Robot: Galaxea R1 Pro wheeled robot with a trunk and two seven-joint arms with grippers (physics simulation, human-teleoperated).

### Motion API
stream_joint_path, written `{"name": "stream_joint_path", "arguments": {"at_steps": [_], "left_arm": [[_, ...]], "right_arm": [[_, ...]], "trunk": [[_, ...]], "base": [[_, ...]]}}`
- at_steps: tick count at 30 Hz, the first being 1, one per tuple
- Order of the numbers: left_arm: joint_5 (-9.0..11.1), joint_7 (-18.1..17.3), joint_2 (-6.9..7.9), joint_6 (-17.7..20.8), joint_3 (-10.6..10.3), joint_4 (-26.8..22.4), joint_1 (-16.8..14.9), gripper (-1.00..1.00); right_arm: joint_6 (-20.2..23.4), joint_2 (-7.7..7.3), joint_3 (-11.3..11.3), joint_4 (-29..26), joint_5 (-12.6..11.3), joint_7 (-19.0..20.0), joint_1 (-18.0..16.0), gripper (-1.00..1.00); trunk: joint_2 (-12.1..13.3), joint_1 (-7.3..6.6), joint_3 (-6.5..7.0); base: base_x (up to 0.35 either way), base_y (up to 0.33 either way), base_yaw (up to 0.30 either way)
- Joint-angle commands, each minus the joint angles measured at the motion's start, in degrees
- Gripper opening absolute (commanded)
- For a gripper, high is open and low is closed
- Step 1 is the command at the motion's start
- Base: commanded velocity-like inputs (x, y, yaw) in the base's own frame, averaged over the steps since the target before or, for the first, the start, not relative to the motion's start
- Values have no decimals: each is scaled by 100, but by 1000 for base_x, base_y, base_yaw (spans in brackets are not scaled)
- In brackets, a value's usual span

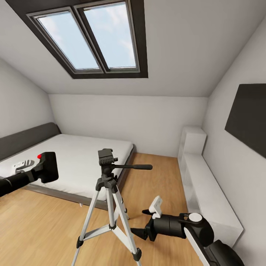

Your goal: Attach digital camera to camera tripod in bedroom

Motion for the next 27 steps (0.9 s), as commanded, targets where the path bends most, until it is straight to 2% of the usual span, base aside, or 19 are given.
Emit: {"name": "stream_joint_path", "arguments": {"at_steps": [1,5,8,10,11,13,17,21,26,27], "left_arm": [[-36,-43,3,20,-3,-4,-38,-100],[-33,-80,17,-1,-28,-27,-145,-100],[-25,-165,27,-16,-41,-69,-260,-100],[-18,-334,33,-22,-47,-97,-339,-100],[-11,-452,34,-25,-49,-108,-382,-100],[3,-859,16,-27,-56,-138,-558,-100],[-15,-1286,-7,12,-83,-165,-967,-100],[3,-1422,12,22,-92,-162,-1159,-100],[-25,-1542,92,-35,-434,-158,-1495,-100],[-30,-1572,197,-36,-655,-153,-1630,-100]], "right_arm": [[50,-2,36,-2,-54,-48,0,100],[58,32,112,2,-60,-233,-20,100],[60,150,121,21,-78,-445,-55,100],[61,276,121,61,-83,-561,-72,100],[60,392,122,129,-79,-634,-83,100],[58,476,130,204,-70,-685,-89,100],[48,577,165,357,-50,-753,-95,100],[43,613,190,404,-40,-776,-94,100],[43,788,313,454,106,-900,-93,100],[28,842,345,499,205,-1030,-93,100]], "trunk": [[-4,2,-3],[-4,2,-3],[-4,2,-3],[-4,2,-3],[-4,2,-3],[-4,2,-3],[-4,2,-3],[-4,2,-3],[-4,2,-3],[-4,2,-3]], "base": [[0,0,0],[0,0,0],[0,0,0],[0,0,0],[0,0,0],[0,0,0],[0,0,0],[0,0,0],[0,0,0],[0,0,0]]}}
